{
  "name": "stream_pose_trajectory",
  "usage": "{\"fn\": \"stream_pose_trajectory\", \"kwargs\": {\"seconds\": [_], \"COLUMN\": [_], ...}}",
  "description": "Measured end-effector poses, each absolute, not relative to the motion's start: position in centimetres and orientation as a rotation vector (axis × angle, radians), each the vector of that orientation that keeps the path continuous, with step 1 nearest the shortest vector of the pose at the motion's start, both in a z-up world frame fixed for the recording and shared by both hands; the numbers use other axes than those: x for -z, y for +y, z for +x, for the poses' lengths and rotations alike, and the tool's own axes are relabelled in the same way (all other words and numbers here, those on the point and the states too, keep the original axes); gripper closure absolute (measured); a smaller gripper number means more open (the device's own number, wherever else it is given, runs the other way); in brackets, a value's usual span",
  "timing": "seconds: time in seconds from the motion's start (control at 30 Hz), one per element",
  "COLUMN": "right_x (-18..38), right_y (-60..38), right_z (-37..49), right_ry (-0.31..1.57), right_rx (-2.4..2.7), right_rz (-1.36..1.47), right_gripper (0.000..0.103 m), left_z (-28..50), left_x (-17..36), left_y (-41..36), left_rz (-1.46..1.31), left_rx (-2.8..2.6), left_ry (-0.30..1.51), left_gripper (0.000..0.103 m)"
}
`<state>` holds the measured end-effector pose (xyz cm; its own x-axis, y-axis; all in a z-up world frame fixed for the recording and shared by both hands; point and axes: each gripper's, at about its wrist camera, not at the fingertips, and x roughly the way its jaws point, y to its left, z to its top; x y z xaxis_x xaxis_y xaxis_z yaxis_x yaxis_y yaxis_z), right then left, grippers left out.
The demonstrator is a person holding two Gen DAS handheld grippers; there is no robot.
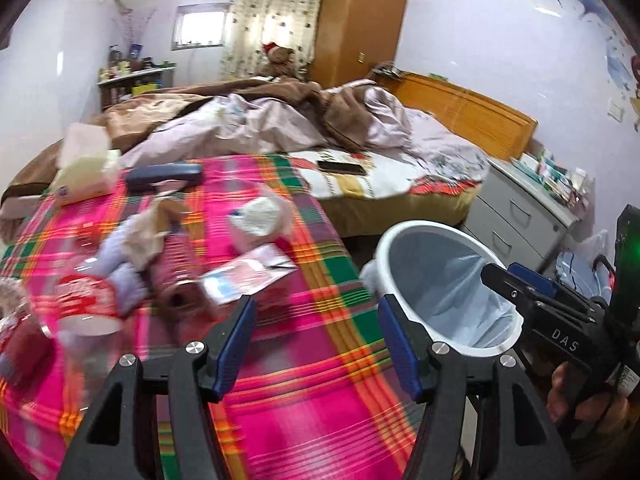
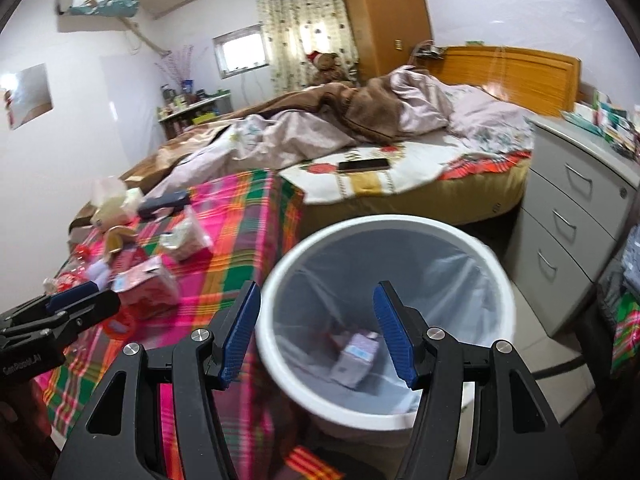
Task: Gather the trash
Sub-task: 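Move both tools back over the plaid cloth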
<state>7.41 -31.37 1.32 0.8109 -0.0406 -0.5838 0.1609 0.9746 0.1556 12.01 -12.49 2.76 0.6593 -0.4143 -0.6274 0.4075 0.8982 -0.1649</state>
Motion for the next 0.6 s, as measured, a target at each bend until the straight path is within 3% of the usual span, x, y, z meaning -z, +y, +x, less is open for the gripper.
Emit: {"fn": "stream_pose_trajectory", "kwargs": {"seconds": [0.6], "right_x": [-0.6], "right_y": [-23.6], "right_z": [11.3], "right_ry": [0.665], "right_rx": [-0.062], "right_rz": [0.186], "right_gripper": [0.042], "left_z": [12.1], "left_x": [-1.3], "left_y": [-0.5], "left_rz": [-0.096], "left_rx": [0.224], "left_ry": [0.716], "left_gripper": [0.035]}}
